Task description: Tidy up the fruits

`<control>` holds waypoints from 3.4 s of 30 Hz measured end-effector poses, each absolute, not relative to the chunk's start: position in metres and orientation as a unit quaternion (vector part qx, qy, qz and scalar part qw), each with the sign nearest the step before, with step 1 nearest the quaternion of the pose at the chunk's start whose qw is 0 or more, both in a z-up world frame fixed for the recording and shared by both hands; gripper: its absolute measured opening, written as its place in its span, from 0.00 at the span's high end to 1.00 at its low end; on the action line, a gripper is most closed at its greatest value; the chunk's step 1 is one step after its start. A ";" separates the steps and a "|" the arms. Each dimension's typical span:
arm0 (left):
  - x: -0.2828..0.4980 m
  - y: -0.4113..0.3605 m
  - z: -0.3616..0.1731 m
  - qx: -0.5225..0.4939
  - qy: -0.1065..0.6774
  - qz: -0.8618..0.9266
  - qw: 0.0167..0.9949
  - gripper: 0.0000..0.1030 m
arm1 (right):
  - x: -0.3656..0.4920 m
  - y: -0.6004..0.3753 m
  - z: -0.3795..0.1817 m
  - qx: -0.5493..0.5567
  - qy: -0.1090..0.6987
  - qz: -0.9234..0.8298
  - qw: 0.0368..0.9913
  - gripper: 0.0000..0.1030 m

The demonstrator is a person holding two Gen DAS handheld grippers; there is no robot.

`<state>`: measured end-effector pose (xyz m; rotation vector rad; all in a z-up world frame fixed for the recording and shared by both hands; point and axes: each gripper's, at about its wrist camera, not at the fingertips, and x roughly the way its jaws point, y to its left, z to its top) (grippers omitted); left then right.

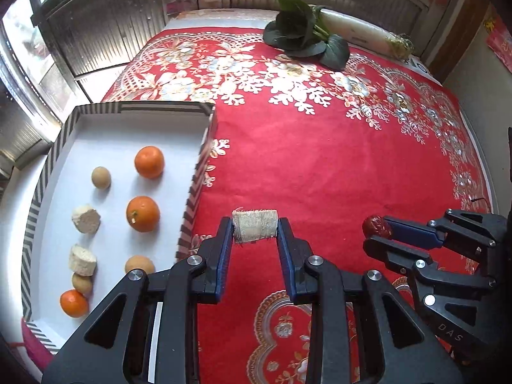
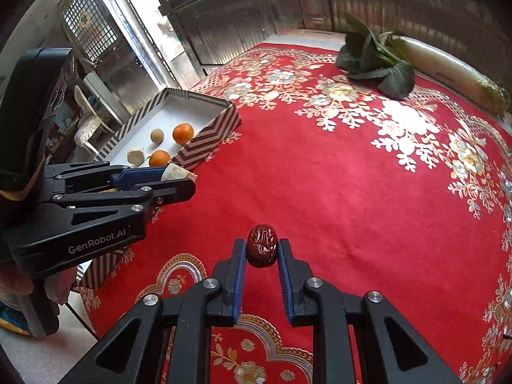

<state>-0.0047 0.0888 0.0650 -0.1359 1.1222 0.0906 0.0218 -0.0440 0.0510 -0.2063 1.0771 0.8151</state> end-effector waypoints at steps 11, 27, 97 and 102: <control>-0.033 0.138 0.069 -0.094 0.521 0.100 0.842 0.74 | 0.005 0.015 0.057 -0.138 0.487 0.426 0.750 0.82; -0.054 0.189 0.066 -0.129 0.517 0.150 0.833 0.74 | -0.006 0.073 0.062 -0.183 0.475 0.472 0.719 0.82; -0.077 0.249 0.077 -0.160 0.476 0.239 0.831 0.52 | -0.002 0.137 0.073 -0.157 0.440 0.490 0.736 0.72; -0.083 0.238 0.090 -0.139 0.460 0.248 0.841 0.52 | -0.004 0.131 0.079 -0.149 0.433 0.484 0.746 0.70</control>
